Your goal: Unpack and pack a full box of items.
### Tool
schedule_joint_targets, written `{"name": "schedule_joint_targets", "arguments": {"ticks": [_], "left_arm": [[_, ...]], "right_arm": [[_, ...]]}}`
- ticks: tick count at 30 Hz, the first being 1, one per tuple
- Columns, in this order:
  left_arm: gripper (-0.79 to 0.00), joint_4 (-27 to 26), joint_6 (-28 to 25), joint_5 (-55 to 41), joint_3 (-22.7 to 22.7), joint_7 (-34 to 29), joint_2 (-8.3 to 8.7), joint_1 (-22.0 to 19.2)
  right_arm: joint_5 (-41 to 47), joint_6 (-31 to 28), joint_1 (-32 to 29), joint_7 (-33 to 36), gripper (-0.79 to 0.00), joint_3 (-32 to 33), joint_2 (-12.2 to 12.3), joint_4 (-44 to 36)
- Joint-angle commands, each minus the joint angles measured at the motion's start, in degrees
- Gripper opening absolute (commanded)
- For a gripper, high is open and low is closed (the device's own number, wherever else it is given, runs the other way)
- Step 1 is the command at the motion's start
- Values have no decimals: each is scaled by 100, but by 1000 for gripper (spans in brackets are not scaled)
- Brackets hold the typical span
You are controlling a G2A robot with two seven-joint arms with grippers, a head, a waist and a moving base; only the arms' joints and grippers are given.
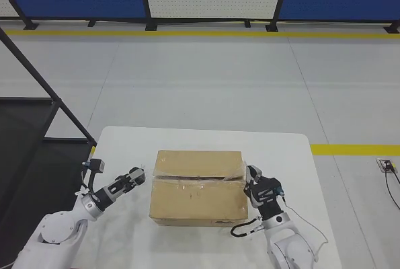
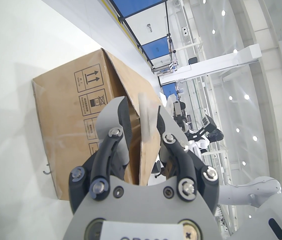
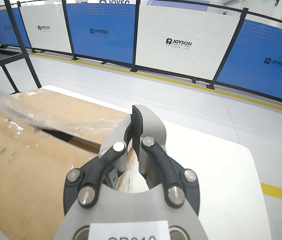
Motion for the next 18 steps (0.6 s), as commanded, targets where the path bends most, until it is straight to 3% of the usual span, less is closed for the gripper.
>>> {"name": "schedule_joint_targets", "arguments": {"ticks": [1, 18], "left_arm": [[-502, -11, 10, 16, -3, -12, -3, 2], [-526, 4, -38, -24, -161, -16, -10, 92]], "right_arm": [[-12, -20, -48, -27, -785, 28, -1, -30], [-203, 89, 57, 71, -785, 60, -71, -18]]}}
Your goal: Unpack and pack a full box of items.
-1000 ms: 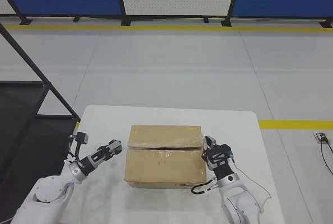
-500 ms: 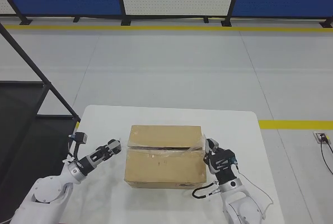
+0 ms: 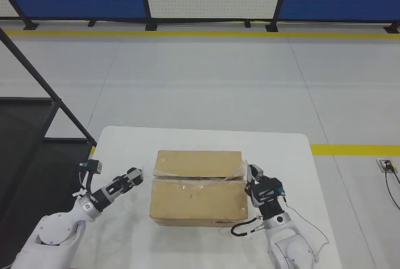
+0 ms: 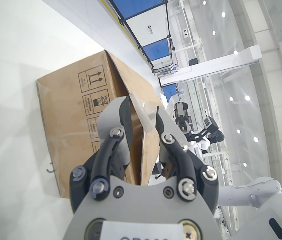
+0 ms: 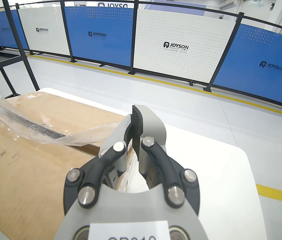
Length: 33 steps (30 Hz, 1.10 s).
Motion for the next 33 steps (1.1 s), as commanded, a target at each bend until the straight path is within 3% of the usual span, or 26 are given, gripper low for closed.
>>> {"name": "schedule_joint_targets", "arguments": {"ticks": [1, 11, 18, 25, 33], "left_arm": [[-529, -36, -14, -25, -34, 4, 1, 26], [-545, -908, -177, 1, -557, 195, 70, 302], [-600, -1569, 431, 319, -646, -160, 123, 331], [-662, -1125, 1099, 723, 21, -527, 52, -286], [-683, -663, 1155, 740, 530, -742, -51, -767]], "right_arm": [[-56, 40, 46, 69, -785, -4, -11, 6], [-90, -146, 135, 344, -785, 47, -34, -3], [-98, -192, 109, 341, -785, 80, -51, -13], [-128, -262, 167, 382, -785, 89, -71, -9], [-229, -277, 210, 480, -785, 94, -92, -80]]}}
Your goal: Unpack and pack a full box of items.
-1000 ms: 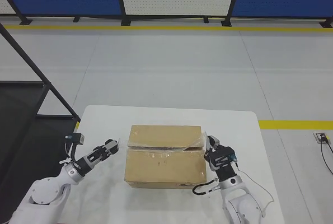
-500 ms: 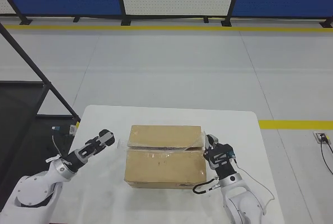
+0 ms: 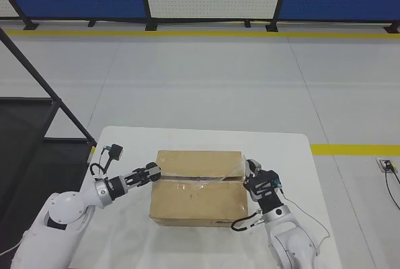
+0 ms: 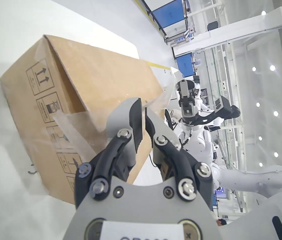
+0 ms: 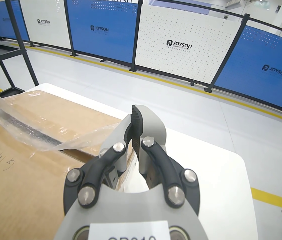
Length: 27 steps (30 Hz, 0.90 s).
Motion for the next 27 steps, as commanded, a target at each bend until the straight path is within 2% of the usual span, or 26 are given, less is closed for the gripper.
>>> {"name": "schedule_joint_targets", "arguments": {"ticks": [1, 10, 21, 27], "left_arm": [[-686, 68, 16, -7, 72, -61, -14, -63], [-690, 239, 16, -18, 192, -75, -48, -137], [-699, 359, 67, -33, 263, 68, -85, -159], [-699, 368, 90, -70, 291, 164, -107, -166]], "right_arm": [[-43, 10, 7, 8, -785, -6, -6, -15], [-182, 134, -67, -249, -785, -9, -33, -56], [-89, -4, 28, -140, -785, 4, -68, 130], [-151, 81, 11, -292, -785, -8, -89, 146]]}}
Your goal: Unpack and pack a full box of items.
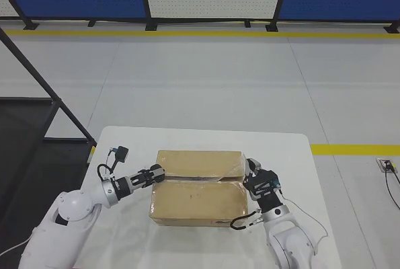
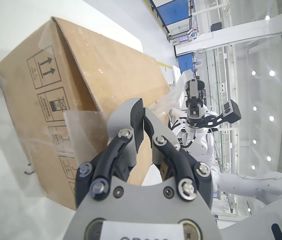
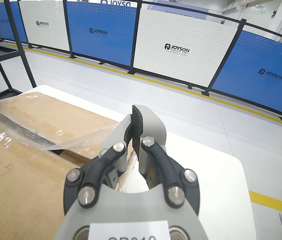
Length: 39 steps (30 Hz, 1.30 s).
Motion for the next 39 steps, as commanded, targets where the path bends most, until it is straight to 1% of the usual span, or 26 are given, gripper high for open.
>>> {"name": "schedule_joint_targets", "arguments": {"ticks": [1, 6, 15, 25, 36, 37, 39], "left_arm": [[-699, -5, -5, -35, 9, 28, -9, -4], [-696, 13, 25, -100, 20, 34, -25, -34], [-702, 205, 95, -115, 93, -16, -59, -140], [-711, 364, 140, -115, 177, -70, -98, -255], [-733, 437, 147, -124, 185, -87, -121, -299], [-730, 439, 152, -111, 184, -92, -121, -301], [-733, 440, 156, -105, 180, -99, -122, -303]], "right_arm": [[-11, 6, -10, -34, -785, -1, -6, 5], [-22, -3, -4, -28, -785, 8, -19, 3], [-49, -22, 37, -76, -785, 9, -45, 44], [-262, 23, -3, -473, -785, -2, -64, 87], [59, -359, -28, -137, -785, 165, -62, 131], [75, -380, -48, -117, -727, 185, -59, 127], [98, -416, -77, -74, -683, 219, -56, 107]]}}
